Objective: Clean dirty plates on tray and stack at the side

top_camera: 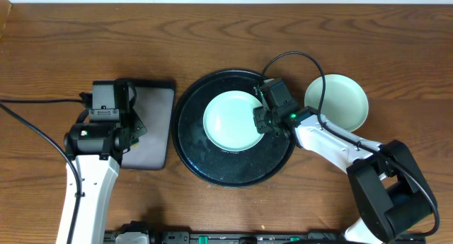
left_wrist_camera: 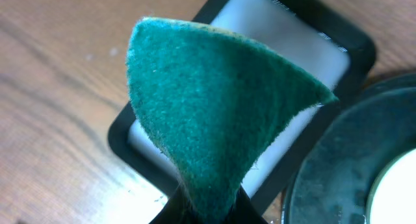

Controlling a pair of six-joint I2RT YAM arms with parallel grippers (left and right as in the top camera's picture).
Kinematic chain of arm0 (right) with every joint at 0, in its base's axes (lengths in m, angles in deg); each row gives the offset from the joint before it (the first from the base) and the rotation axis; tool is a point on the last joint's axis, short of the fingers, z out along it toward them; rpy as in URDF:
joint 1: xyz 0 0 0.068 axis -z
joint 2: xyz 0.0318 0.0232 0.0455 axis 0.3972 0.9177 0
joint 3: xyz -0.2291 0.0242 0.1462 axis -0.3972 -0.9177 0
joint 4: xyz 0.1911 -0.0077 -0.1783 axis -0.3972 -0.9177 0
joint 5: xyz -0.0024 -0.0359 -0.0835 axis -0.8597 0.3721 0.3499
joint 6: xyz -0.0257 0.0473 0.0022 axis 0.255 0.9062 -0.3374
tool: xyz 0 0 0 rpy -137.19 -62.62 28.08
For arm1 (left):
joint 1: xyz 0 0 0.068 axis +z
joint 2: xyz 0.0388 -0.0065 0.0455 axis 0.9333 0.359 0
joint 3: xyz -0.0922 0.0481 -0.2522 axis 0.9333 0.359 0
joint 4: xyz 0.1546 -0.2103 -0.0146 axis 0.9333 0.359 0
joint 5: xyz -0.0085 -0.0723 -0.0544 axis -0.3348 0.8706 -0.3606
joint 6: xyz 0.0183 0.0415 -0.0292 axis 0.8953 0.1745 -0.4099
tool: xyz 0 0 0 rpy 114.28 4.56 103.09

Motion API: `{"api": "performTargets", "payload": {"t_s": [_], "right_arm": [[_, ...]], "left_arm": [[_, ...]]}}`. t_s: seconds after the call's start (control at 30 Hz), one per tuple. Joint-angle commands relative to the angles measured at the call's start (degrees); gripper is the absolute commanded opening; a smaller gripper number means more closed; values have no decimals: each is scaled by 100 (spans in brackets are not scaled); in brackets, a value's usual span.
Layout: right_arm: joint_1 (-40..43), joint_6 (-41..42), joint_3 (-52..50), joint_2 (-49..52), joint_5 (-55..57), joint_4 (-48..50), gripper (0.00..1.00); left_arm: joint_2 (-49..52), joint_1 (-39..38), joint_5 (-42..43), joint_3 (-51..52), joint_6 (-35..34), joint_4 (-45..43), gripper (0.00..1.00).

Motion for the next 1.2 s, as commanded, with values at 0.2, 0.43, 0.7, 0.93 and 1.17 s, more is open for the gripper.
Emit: {"api": "performTargets", "payload": {"t_s": [0.2, 0.43, 0.7, 0.93, 1.17], "right_arm": [[507, -162, 81, -846, -1110, -411, 47], [841, -131, 79, -935, -1104, -734, 45], [826, -35, 79, -597, -1104, -723, 42], [826, 131, 79, -85, -1150, -470, 36], [824, 131, 79, 236, -1558, -232, 33]], "left_arm": [[192, 22, 1211, -501, 946, -129, 8], [1073, -39, 2369, -1357, 1510, 328, 8], [1919, -817, 2603, -1410, 1523, 168, 7], [2175, -1615, 2594, -1410, 1495, -7, 7], [2181, -1856, 2533, -1381, 1209, -151, 8]]}}
